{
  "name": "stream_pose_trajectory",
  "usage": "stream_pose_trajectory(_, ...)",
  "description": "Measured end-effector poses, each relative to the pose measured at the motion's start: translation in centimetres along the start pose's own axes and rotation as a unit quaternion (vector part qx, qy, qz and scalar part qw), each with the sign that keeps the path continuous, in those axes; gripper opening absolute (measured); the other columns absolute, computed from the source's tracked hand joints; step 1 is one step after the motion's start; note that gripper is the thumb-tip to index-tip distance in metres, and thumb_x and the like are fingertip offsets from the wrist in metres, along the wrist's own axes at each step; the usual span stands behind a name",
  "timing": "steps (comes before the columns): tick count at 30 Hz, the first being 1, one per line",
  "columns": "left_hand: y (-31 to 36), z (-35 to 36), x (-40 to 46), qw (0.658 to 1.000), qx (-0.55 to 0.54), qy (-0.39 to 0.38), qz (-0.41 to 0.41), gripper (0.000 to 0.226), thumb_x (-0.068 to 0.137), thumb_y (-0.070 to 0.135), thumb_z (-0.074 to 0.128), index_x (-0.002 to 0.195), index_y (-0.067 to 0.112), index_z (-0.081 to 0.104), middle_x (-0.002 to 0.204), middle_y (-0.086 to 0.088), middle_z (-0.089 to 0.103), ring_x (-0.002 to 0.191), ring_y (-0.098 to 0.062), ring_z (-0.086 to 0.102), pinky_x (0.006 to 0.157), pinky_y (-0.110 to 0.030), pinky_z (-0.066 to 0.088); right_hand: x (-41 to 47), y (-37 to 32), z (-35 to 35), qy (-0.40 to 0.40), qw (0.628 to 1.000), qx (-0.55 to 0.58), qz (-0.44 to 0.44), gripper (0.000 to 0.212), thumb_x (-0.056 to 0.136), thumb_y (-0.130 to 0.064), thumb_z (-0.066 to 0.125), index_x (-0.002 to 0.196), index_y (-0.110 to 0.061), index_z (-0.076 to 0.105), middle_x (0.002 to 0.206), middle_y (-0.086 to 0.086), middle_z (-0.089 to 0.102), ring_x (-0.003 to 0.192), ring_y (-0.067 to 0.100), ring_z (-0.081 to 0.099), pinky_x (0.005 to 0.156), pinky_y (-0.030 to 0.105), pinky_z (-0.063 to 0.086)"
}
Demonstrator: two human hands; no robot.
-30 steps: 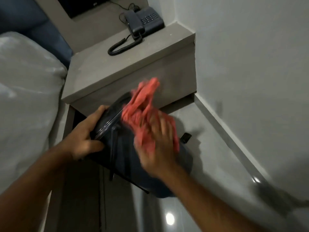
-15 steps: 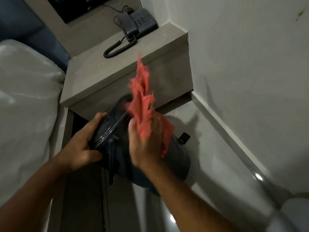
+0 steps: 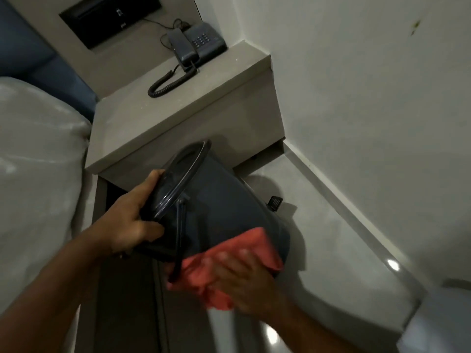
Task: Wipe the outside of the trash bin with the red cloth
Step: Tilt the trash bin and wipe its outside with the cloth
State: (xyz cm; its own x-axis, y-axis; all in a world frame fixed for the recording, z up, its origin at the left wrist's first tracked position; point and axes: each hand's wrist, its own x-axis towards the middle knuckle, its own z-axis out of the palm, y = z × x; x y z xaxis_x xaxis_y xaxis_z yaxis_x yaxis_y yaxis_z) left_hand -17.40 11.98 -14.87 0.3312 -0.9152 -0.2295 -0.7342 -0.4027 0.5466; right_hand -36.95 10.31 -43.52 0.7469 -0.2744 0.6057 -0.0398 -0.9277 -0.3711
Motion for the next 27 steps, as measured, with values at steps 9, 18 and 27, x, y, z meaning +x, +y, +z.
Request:
stream_pose_trajectory(9,0.1,3.3,-2.0,0.987,0.142,0.025,0.074,0.111,0.055,0.052,0.062,0.14,0.06,-0.009,0.157,0.019,0.017,0.146,-0.004,0.022,0.114,-0.039,0.036,4.0,-0.1,-4.4,0.196,0.827,0.217,0.481,0.083,0.097,-0.068,0.035,0.149,-0.004,0.041,0.15,0.011,0.042,0.142,0.032,0.039,0.12,0.05,0.03)
stream_pose_trajectory(18,-0.2,5.6,-1.8,0.932,0.34,-0.04,0.121,0.113,0.063,0.063,0.054,0.139,0.055,-0.03,0.162,0.017,-0.023,0.151,-0.024,-0.023,0.116,-0.07,-0.002,3.5,2.2,-5.5,0.274,0.705,0.436,0.487,0.048,0.09,-0.045,0.057,0.138,-0.042,0.049,0.146,-0.01,0.053,0.138,0.016,0.049,0.121,0.048,0.032)
stream_pose_trajectory(27,-1.2,4.5,-2.6,0.897,0.419,-0.074,0.119,0.13,0.062,0.084,0.052,0.148,0.03,-0.03,0.157,0.012,-0.038,0.144,-0.011,-0.037,0.123,-0.057,-0.003,4.6,4.5,-8.0,0.326,0.503,0.561,0.571,0.051,0.089,-0.032,0.059,0.139,-0.018,0.057,0.134,0.011,0.065,0.128,0.033,0.058,0.115,0.053,0.04)
